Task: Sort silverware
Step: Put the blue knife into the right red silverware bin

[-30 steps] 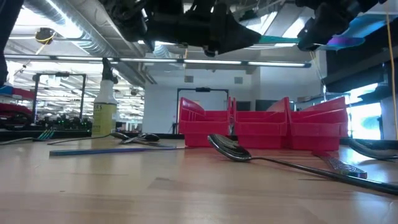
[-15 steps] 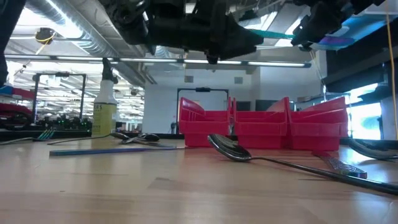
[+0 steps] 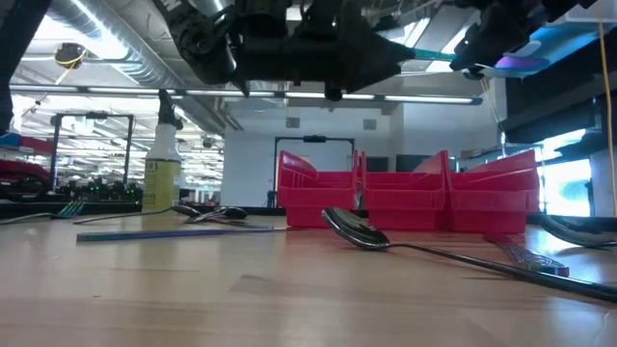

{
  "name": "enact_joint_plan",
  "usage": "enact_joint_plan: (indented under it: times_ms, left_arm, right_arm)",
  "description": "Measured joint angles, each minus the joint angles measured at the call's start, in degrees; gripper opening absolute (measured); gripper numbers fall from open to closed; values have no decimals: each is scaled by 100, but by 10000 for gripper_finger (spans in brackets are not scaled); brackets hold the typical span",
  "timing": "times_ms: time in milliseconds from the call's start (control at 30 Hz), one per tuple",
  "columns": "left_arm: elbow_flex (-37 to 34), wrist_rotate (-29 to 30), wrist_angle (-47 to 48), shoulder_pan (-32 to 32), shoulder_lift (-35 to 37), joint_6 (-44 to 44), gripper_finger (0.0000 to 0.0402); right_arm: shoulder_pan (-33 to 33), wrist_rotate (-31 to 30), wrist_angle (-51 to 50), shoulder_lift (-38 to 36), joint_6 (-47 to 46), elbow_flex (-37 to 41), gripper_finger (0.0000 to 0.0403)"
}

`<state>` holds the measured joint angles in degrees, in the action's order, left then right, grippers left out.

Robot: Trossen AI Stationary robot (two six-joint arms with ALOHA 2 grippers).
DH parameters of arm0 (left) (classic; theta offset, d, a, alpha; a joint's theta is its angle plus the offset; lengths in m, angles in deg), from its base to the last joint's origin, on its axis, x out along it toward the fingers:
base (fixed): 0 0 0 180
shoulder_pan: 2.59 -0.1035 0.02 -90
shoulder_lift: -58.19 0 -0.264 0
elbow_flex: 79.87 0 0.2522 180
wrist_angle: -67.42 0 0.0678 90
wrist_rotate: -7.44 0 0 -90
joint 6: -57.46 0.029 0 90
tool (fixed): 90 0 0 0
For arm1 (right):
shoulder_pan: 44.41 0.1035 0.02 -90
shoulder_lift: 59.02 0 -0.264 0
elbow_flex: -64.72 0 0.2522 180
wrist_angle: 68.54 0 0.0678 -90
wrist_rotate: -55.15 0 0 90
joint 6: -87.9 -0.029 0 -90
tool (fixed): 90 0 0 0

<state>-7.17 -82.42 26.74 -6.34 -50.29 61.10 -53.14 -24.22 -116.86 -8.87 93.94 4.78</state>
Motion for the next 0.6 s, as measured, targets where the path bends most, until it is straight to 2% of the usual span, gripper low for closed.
enact_joint_plan:
  times_ms: [333, 600]
  left_arm:
    - [0, -57, -59, 0, 2, -214, 227]
    - [0, -48, 35, 4, 2, -158, 131]
  right_arm:
    - [2, -4, -68, 4, -20, 0, 0]
    - [2, -114, -133, 4, -20, 0, 0]
